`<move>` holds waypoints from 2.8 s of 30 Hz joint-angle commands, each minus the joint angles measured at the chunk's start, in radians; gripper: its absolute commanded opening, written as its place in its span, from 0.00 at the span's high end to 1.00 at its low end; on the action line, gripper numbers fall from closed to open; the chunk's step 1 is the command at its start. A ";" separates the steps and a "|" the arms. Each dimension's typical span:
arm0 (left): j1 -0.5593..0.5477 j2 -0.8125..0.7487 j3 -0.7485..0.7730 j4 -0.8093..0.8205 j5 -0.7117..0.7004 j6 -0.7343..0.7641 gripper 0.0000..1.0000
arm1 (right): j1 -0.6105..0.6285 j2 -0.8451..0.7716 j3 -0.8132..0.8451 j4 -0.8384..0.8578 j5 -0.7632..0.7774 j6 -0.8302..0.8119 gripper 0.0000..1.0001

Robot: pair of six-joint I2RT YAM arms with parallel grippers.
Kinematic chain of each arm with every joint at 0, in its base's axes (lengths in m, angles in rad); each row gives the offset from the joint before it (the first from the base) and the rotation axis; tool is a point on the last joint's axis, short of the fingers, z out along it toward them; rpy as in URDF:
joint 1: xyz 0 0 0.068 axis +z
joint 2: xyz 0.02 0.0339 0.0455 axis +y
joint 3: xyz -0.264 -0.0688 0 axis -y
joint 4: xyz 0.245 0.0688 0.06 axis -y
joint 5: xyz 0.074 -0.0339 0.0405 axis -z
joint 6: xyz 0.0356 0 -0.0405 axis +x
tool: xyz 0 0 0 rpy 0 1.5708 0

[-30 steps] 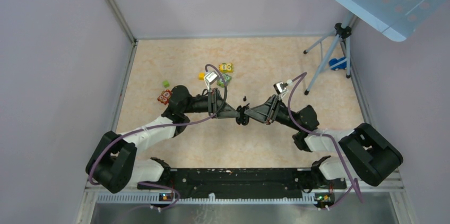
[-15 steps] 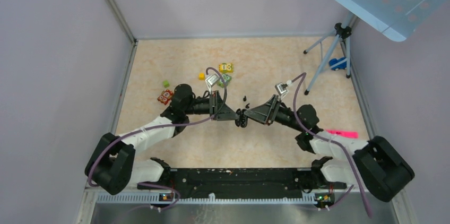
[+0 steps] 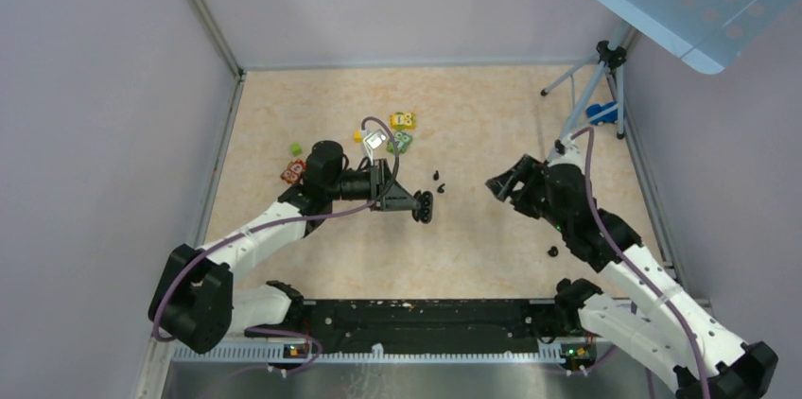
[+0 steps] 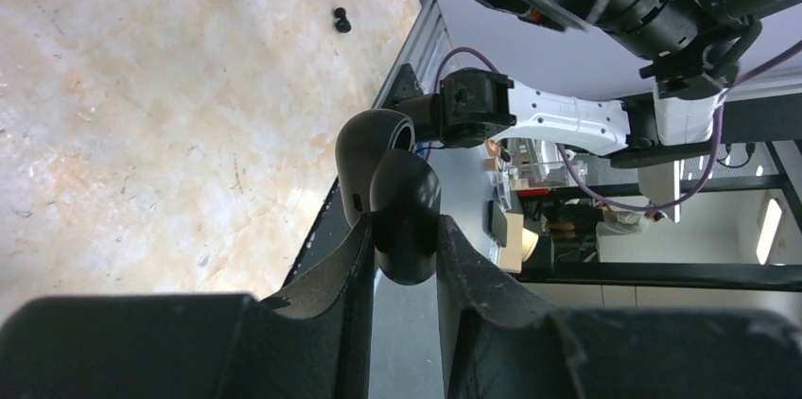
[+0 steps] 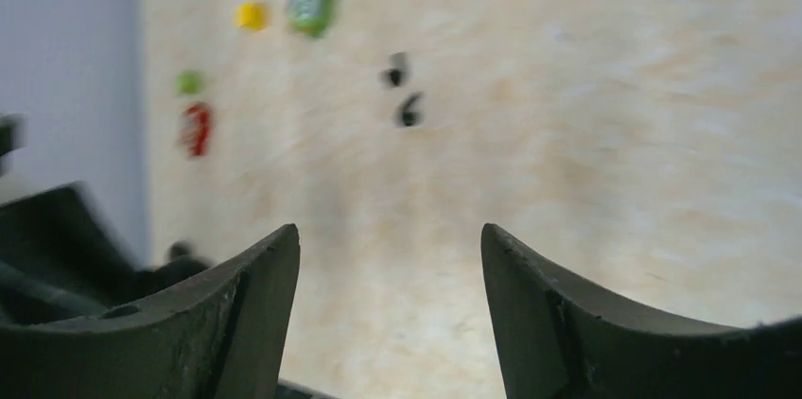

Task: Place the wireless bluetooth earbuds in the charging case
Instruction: Pass from the right arm to the left, then move the right earbud to the center of the board.

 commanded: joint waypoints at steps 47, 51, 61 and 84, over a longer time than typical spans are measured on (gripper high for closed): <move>0.003 -0.039 -0.014 -0.162 0.022 0.201 1.00 | -0.358 0.272 -0.205 -0.303 0.195 0.201 0.54; 0.003 -0.044 -0.017 -0.164 0.016 0.201 1.00 | -0.358 0.269 -0.212 -0.297 0.182 0.192 0.69; 0.002 -0.048 -0.016 -0.190 -0.008 0.215 1.00 | -0.356 0.227 -0.211 -0.215 0.010 0.131 0.98; 0.131 -0.152 0.097 -0.509 -0.133 0.385 1.00 | 0.141 0.628 0.083 0.007 0.026 0.201 0.79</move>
